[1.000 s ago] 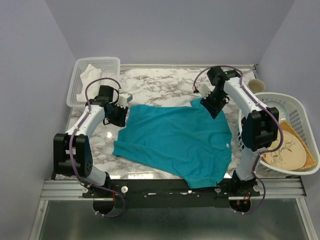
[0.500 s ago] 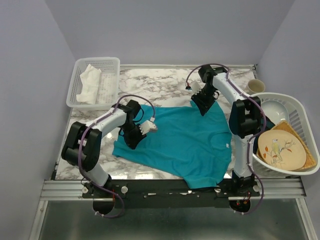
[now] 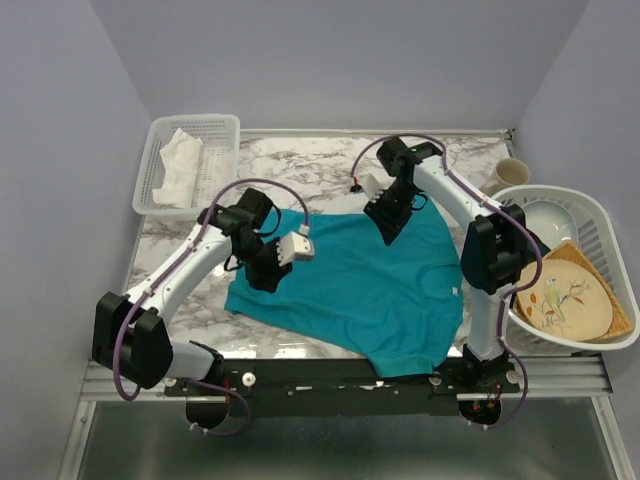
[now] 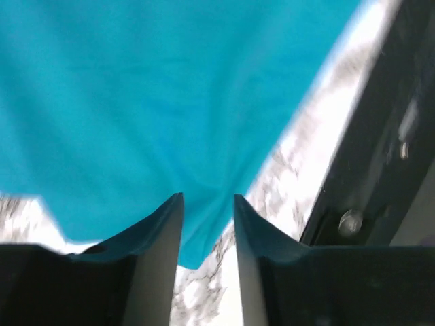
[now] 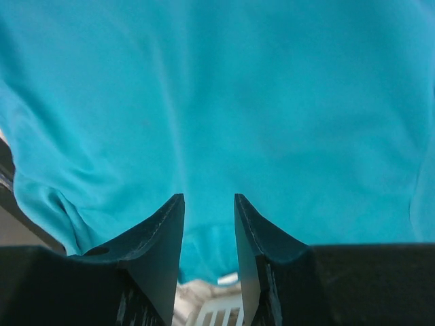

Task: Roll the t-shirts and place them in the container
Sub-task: Flatten out the T-shirt at the center of the board.

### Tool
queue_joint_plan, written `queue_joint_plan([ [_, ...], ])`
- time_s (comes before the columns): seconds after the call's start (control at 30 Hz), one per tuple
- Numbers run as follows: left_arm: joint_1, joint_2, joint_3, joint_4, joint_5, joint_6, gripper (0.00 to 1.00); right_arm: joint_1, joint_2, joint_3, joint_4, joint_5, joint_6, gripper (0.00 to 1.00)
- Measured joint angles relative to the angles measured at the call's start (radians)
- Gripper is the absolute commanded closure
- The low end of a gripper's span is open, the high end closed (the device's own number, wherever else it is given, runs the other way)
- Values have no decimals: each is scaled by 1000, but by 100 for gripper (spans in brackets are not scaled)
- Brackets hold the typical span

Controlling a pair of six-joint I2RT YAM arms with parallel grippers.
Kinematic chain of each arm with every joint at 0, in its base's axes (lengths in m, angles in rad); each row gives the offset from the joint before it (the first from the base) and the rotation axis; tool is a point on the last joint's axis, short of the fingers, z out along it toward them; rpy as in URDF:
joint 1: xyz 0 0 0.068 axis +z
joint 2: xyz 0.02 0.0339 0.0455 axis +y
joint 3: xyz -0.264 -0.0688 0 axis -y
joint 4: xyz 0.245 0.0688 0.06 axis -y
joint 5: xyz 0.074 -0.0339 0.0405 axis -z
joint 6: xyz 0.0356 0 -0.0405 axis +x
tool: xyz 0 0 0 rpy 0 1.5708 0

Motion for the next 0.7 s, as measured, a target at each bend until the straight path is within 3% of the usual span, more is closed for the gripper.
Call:
queue_joint_plan([
  [0.03, 36, 10, 18, 42, -6, -38, 40, 31, -12, -1, 10, -9, -6, 54],
  [0.17, 243, 89, 121, 199, -7, -301, 27, 146, 14, 18, 70, -36, -19, 49],
  [0.27, 375, 160, 188, 291, -8, -475, 26, 202, 77, 40, 129, -47, -20, 46],
  [0.37, 401, 193, 211, 324, -8, -563, 26, 224, 129, 40, 163, -38, -21, 47],
  [0.4, 401, 196, 211, 335, -8, -588, 26, 229, 141, 40, 169, -28, -21, 49],
  [0.53, 405, 196, 208, 376, -8, -682, 26, 247, 176, 2, 204, 43, -30, 76],
  [0.7, 433, 183, 141, 445, -10, -753, 26, 268, 132, -113, 220, 93, -48, 90],
])
